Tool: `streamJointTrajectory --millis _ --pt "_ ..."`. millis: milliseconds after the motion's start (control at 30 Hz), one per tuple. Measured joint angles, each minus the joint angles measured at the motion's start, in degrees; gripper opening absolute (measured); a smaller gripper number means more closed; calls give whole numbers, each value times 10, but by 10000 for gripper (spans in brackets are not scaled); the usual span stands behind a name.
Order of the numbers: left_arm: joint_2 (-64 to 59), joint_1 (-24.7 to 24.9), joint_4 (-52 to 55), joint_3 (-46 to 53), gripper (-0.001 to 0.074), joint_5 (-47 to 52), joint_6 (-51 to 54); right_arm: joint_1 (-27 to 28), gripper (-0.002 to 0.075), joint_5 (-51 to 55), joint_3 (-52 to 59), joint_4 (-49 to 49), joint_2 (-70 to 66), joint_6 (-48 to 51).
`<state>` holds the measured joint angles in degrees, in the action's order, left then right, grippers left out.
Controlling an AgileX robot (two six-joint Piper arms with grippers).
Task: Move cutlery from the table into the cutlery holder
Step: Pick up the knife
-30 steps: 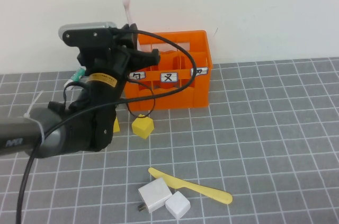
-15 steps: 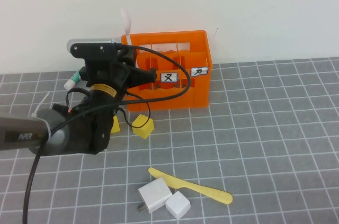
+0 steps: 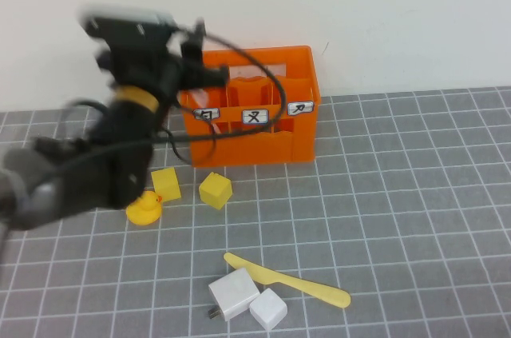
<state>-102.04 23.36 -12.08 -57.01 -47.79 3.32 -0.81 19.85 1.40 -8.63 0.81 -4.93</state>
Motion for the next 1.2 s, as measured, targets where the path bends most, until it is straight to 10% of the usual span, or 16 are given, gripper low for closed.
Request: streamJointTrajectory --millis 400,1200 --pt "310 0 49 7 19 468 23 0 -3 0 0 0 0 0" --pt "707 -17 68 302 0 580 23 0 -3 0 0 0 0 0"
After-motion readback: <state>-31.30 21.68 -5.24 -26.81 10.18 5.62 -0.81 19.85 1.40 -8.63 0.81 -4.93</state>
